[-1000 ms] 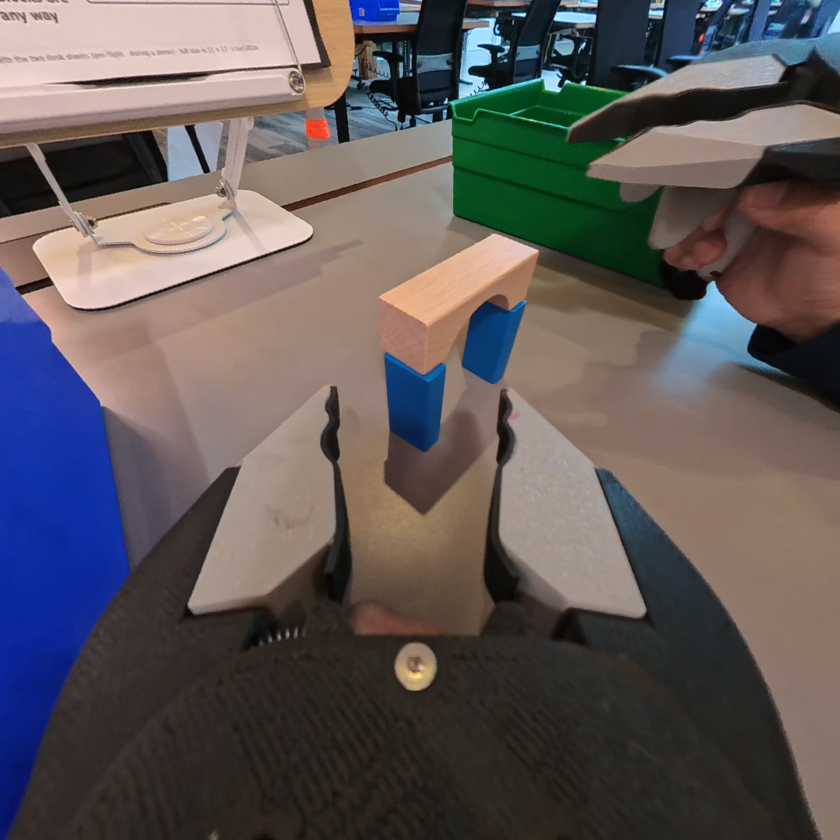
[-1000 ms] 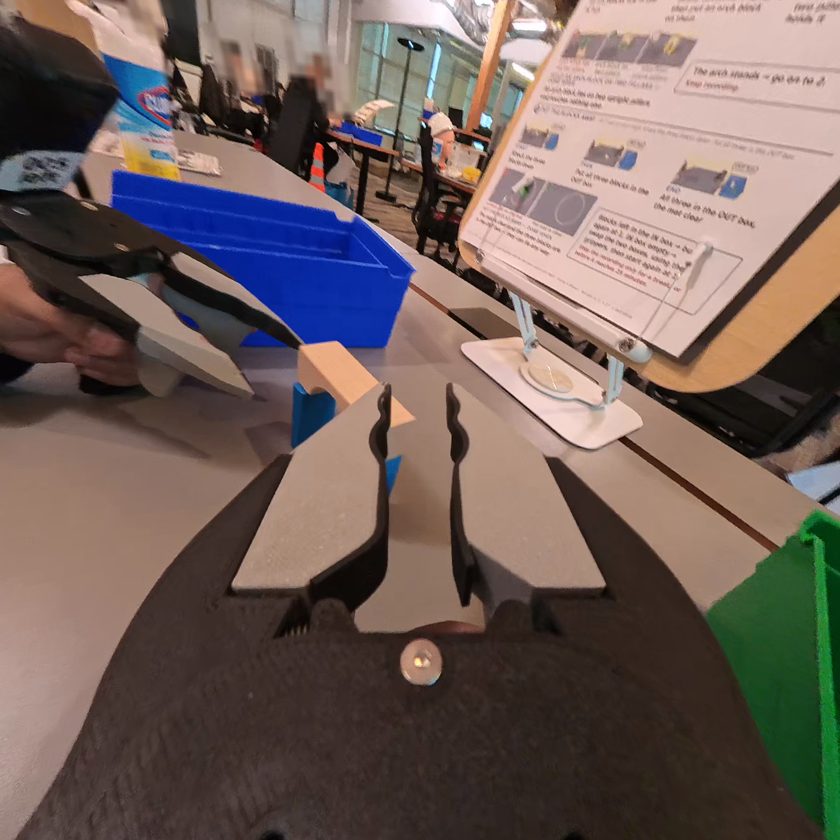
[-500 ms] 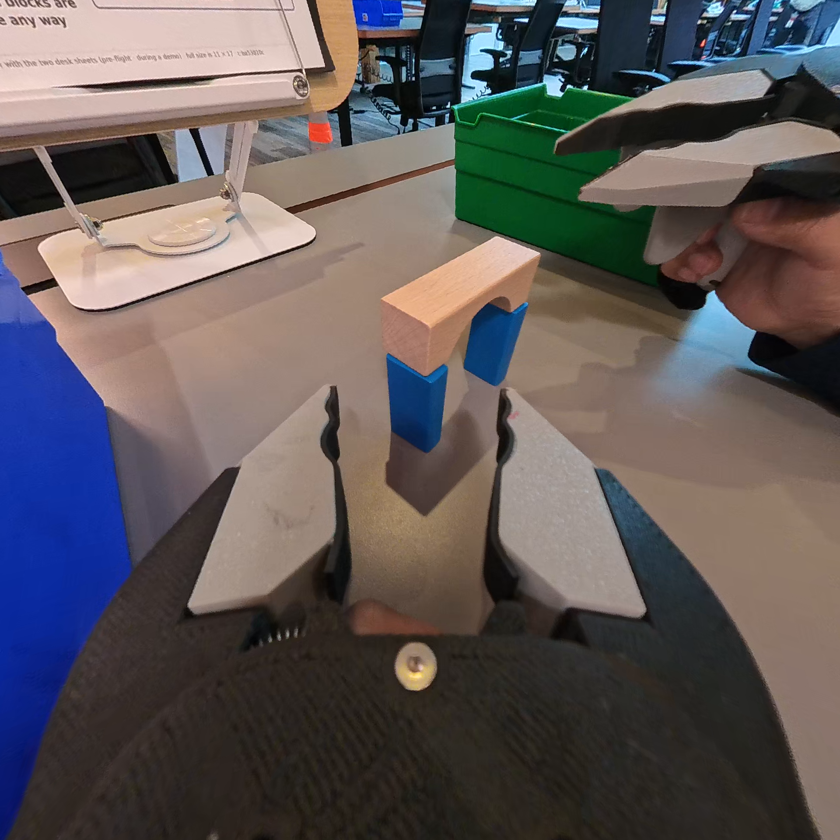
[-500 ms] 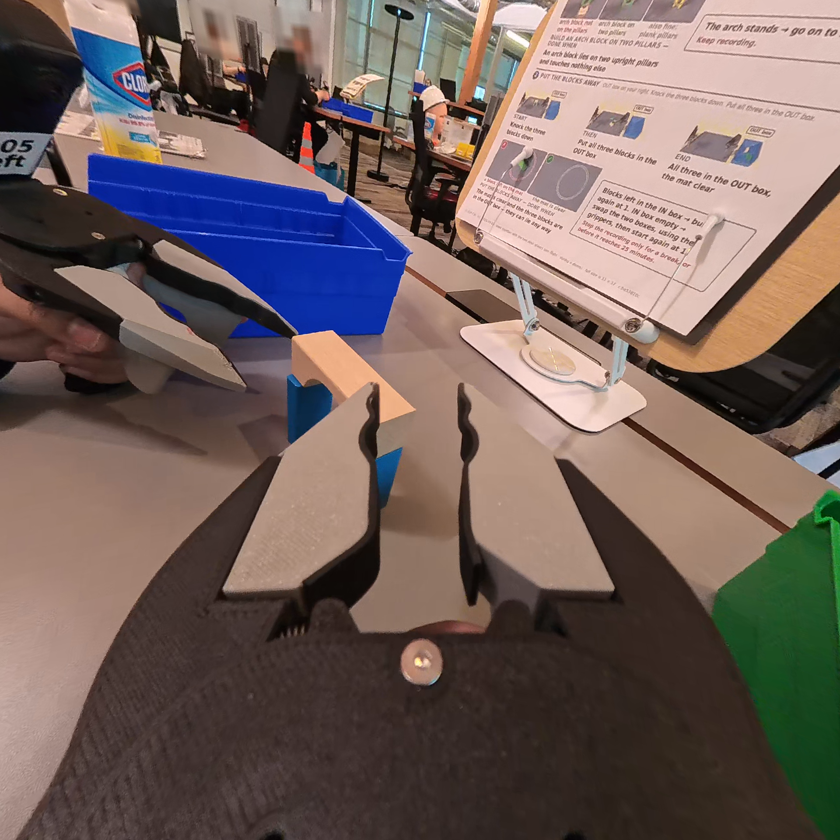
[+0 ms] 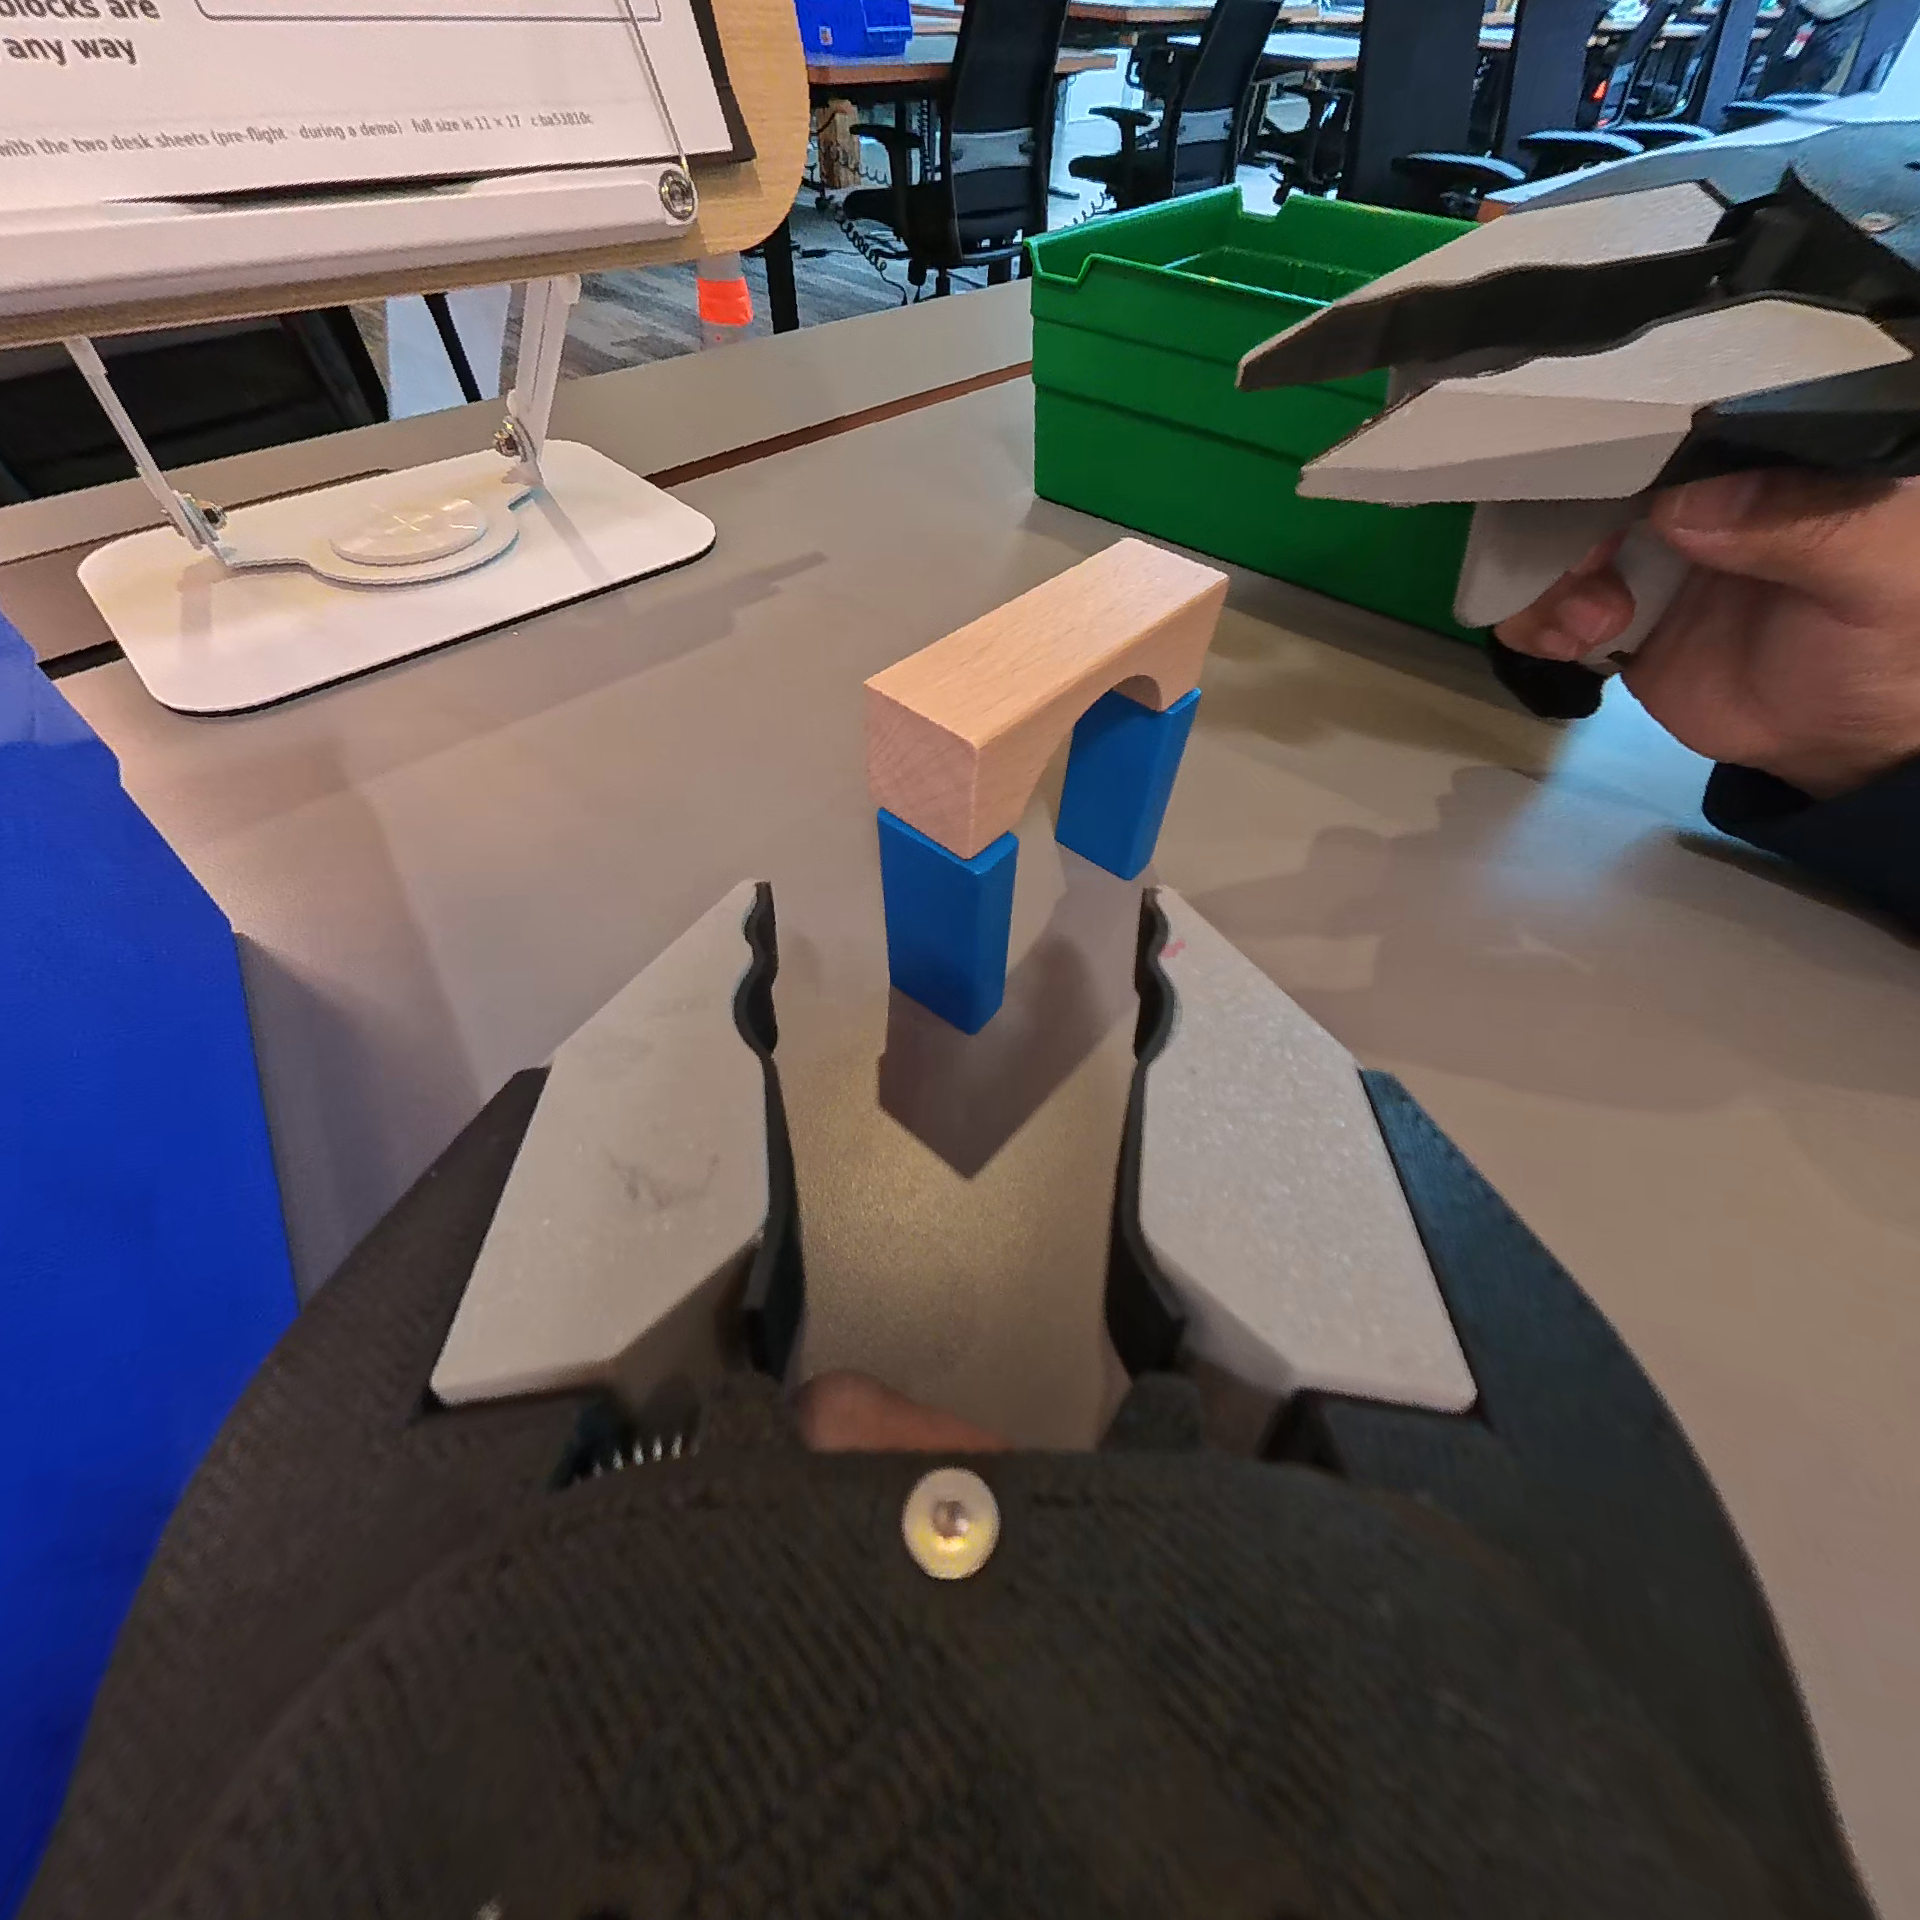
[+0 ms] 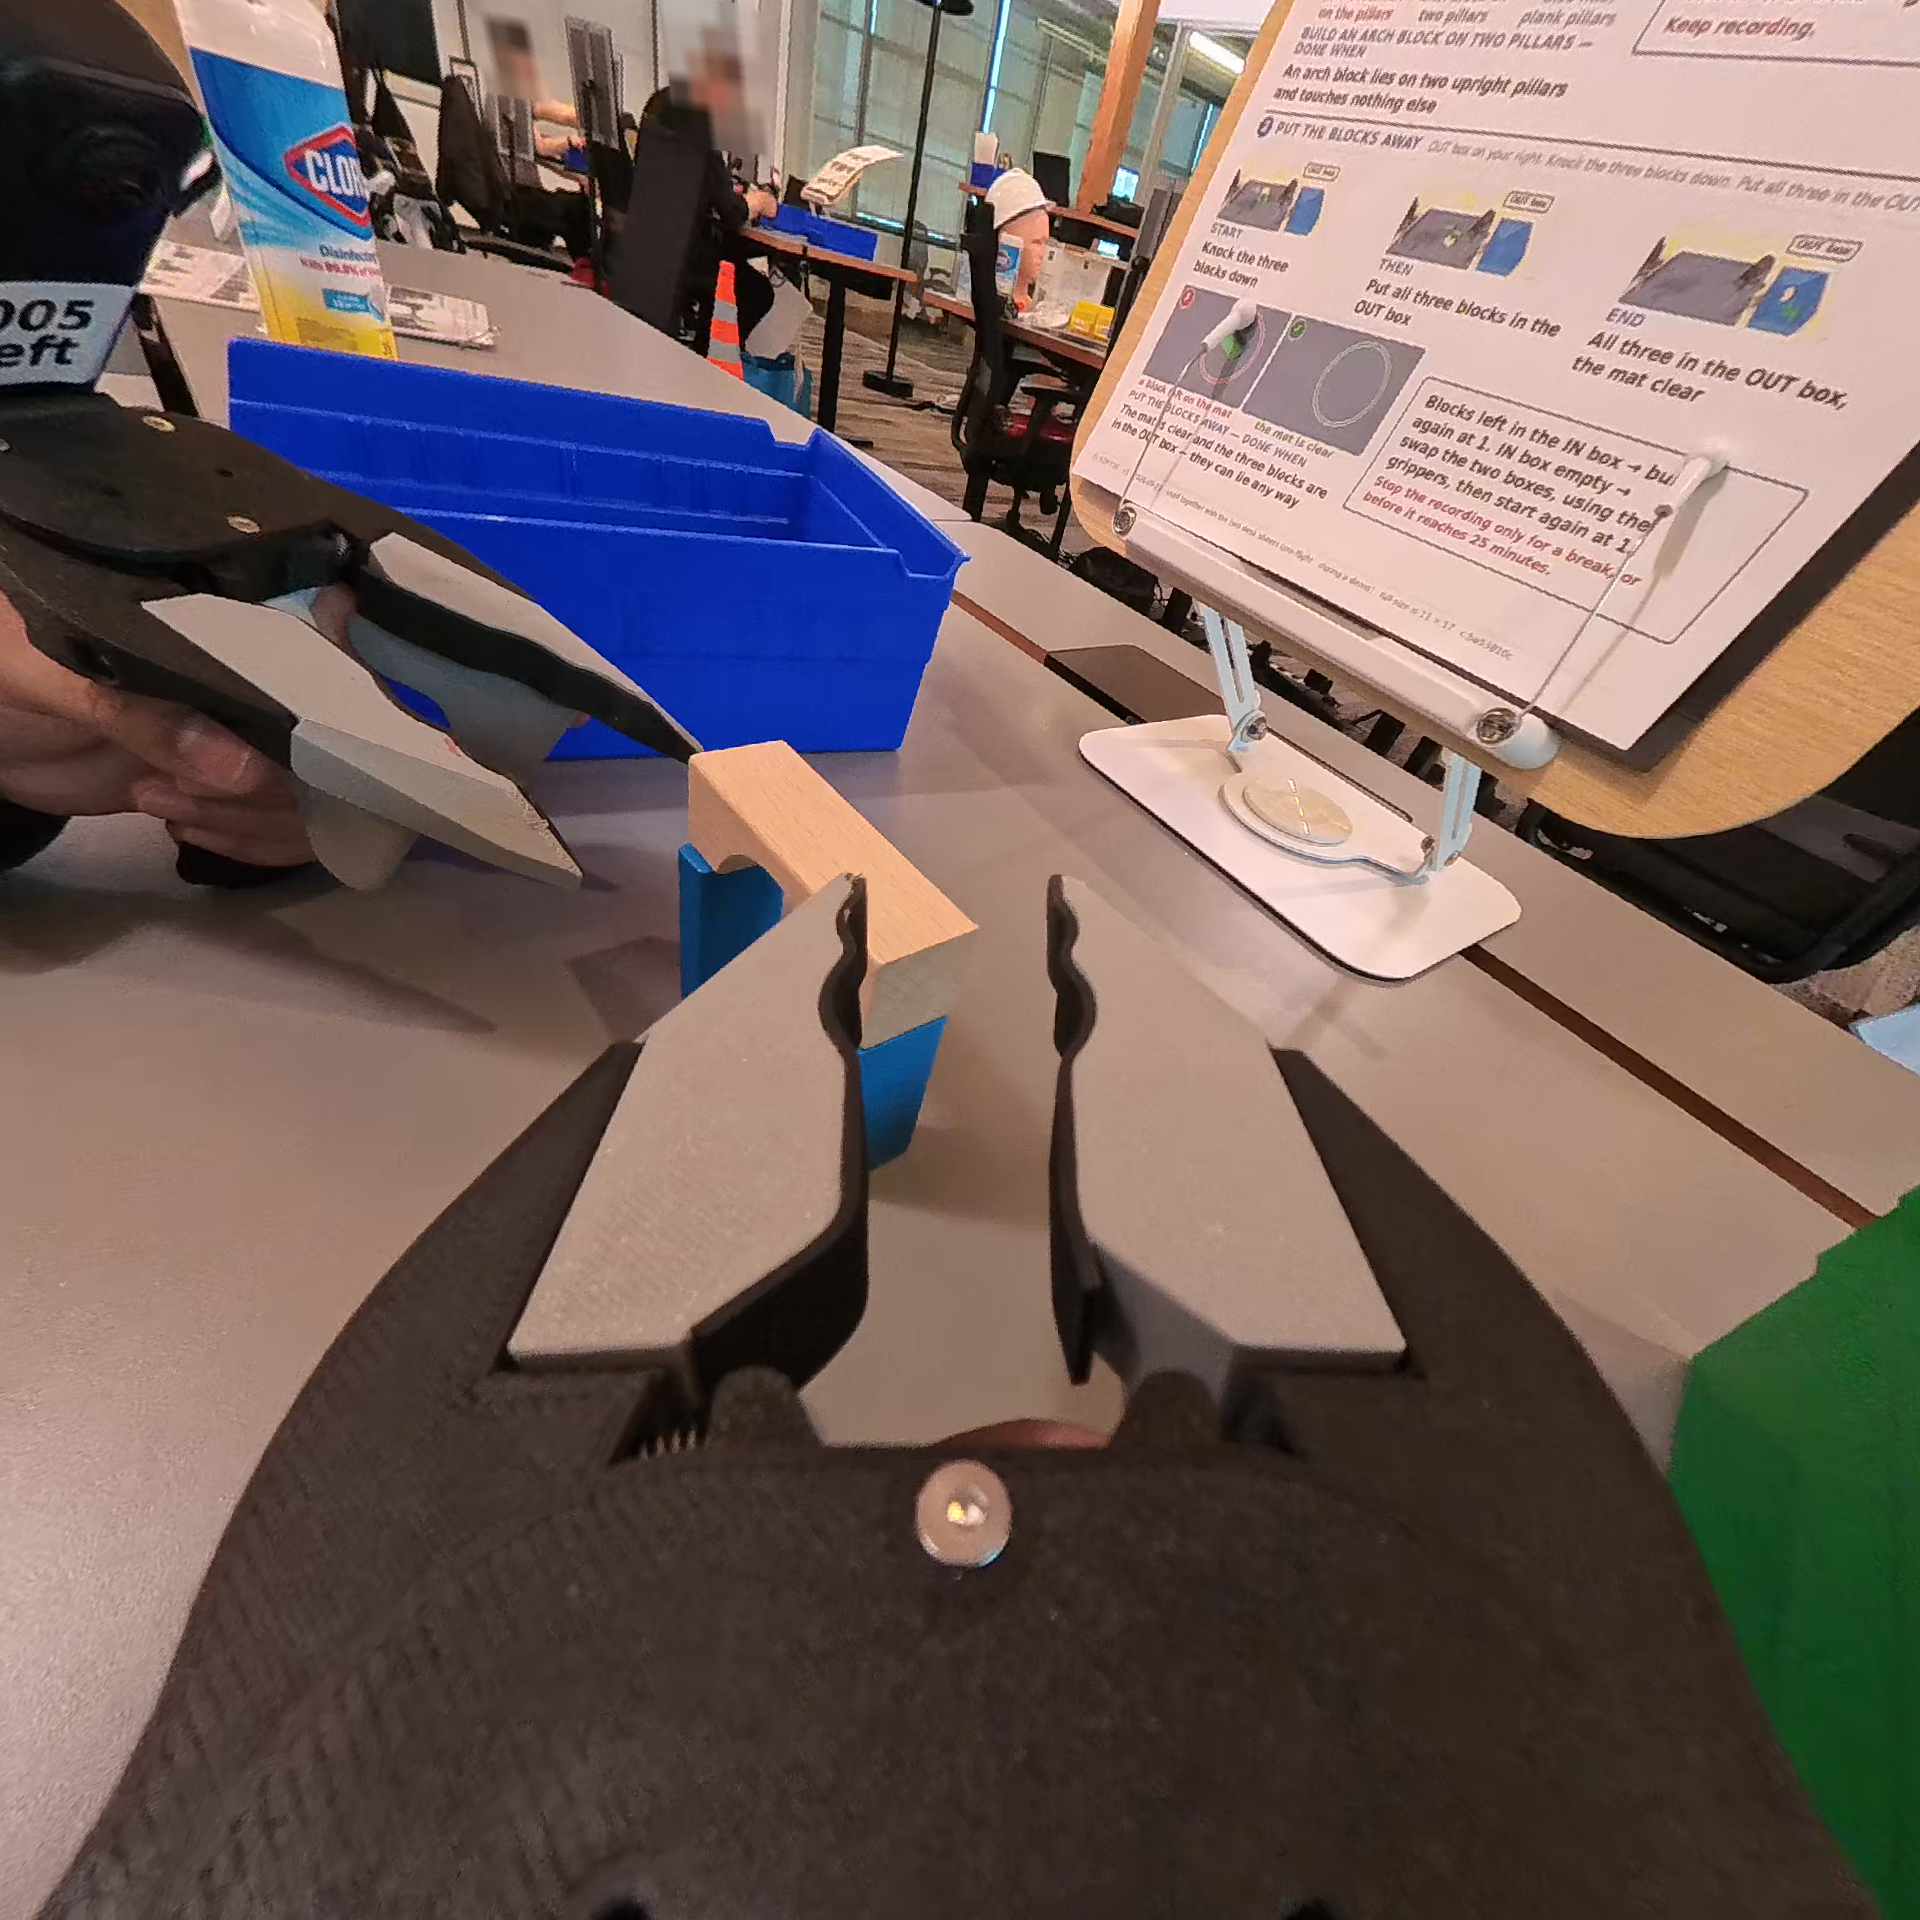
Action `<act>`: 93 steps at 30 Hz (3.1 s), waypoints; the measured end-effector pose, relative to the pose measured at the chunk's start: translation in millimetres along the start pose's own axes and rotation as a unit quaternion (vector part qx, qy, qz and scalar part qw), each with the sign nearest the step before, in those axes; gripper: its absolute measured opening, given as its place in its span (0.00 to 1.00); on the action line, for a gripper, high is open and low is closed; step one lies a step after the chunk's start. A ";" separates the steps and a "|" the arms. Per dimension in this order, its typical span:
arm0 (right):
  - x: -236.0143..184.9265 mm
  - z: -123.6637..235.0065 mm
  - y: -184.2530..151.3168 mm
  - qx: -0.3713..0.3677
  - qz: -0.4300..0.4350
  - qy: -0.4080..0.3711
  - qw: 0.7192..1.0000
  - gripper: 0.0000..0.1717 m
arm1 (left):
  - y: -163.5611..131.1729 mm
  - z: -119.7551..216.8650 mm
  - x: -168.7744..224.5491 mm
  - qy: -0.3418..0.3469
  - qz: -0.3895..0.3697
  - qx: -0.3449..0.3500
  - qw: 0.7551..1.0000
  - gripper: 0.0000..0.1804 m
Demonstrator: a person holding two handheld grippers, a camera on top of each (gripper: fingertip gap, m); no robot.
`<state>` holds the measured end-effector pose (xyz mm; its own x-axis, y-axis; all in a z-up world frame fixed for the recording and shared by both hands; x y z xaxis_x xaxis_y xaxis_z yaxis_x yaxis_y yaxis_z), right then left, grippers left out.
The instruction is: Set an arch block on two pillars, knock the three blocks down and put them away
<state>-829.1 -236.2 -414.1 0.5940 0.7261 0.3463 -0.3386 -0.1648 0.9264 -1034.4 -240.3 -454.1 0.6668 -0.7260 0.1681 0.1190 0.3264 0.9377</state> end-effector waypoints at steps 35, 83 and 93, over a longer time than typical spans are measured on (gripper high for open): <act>-73.4 -30.1 -31.2 -0.128 0.072 0.238 0.960 0.10 | 0.4 0.6 2.9 -0.002 -0.010 0.005 1.000 0.37; -129.4 -78.4 15.1 -0.035 0.078 0.155 0.984 0.20 | 56.9 64.1 -4.9 0.077 0.000 0.302 0.950 0.33; -137.0 -109.1 13.1 -0.087 0.068 0.148 0.983 0.43 | 61.6 77.1 -11.1 0.078 0.029 0.327 0.941 0.34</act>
<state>-994.5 -265.0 -465.5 0.3056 0.8715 0.3835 -0.5357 -0.1756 0.8260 -1091.3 -258.8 -374.7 0.7642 -0.6040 0.2261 -0.3657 -0.1170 0.9234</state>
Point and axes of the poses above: each gripper's, where its closed fingertips meet, z back along the fingers, y out of its top, x = y × z across the jaws, the point moved 7 cm from there along z, back along the fingers, and after that the axes turned 8 degrees about z, right-handed, at the moved point
